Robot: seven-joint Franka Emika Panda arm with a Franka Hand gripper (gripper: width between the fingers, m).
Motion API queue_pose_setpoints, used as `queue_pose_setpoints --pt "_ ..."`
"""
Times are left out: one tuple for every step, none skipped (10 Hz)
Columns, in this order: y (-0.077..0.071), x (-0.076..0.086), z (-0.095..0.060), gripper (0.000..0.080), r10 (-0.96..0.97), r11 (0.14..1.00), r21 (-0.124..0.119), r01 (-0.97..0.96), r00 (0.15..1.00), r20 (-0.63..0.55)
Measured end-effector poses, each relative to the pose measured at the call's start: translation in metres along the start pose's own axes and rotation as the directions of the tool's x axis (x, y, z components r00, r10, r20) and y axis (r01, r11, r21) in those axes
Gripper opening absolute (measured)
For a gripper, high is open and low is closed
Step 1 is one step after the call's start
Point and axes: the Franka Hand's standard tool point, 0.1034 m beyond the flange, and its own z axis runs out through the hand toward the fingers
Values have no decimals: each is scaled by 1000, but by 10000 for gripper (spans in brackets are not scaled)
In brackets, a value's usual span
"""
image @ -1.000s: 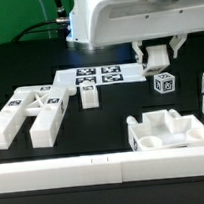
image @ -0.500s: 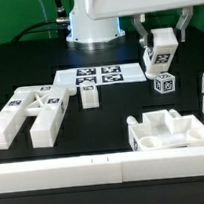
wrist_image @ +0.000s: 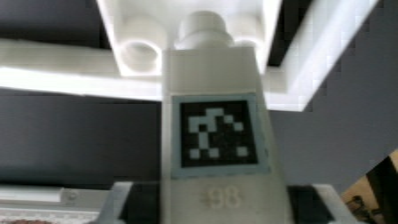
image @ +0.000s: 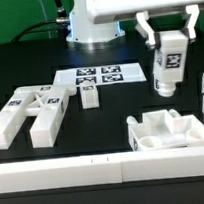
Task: Assemble chair
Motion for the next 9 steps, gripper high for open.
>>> queue_pose_setpoints --pt "2 -6 2 292 -5 1000 -1 5 1000 30" --pt "2 -6 2 292 -5 1000 -1 5 1000 31" --pt "2 -8 5 292 -8 1000 -1 8 999 34" --pt "1 -10 13 292 -15 1000 0 15 999 39" --pt "-5 1 21 292 -22 1000 5 22 999 36" --pt "-8 14 27 292 -33 999 8 33 999 19" --pt "-9 26 33 292 -43 999 8 43 999 1" --pt "-8 23 34 292 -43 999 8 43 999 6" --pt "-8 21 34 292 -43 999 8 43 999 9"
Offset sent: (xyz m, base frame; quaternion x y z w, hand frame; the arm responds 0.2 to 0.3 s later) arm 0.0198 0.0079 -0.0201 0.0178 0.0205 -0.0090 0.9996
